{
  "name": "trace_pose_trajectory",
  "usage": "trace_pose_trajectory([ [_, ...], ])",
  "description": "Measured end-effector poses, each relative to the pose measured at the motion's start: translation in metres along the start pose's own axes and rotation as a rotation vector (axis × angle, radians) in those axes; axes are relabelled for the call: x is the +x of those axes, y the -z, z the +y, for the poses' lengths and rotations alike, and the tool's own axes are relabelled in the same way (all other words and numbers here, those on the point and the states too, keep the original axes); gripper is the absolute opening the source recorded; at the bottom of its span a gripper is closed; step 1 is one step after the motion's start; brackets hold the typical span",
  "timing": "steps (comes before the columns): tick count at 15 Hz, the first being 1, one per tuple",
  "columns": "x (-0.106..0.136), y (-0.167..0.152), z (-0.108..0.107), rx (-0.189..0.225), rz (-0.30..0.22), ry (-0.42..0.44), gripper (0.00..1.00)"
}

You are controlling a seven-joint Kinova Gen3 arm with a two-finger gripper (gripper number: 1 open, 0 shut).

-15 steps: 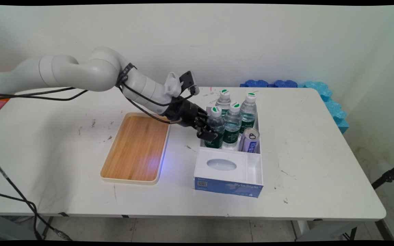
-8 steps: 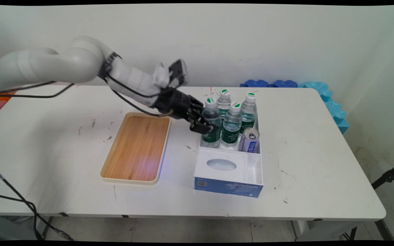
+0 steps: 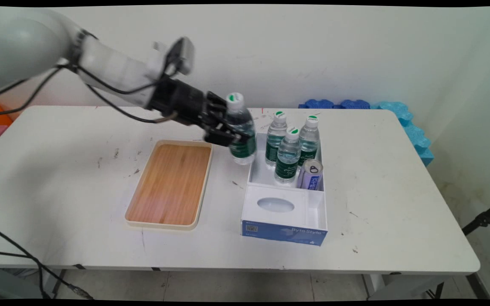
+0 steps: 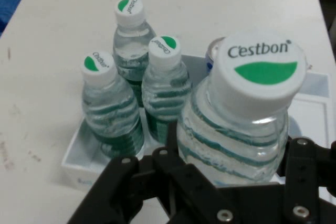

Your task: Place the picked object on the tray

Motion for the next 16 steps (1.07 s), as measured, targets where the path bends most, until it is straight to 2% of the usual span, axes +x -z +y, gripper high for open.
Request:
trace_pose_trajectory([
  [4,-0.019,0.049,0.0,-0.006,-0.012,-0.032,0.0],
  [9,-0.059,0.087,0.004,-0.012,-0.045,-0.042,0.0],
  [13,-0.099,0.096,0.008,-0.007,-0.086,-0.027,0.0],
  [16,-0.116,0.09,0.011,-0.009,-0.099,-0.026,0.0],
])
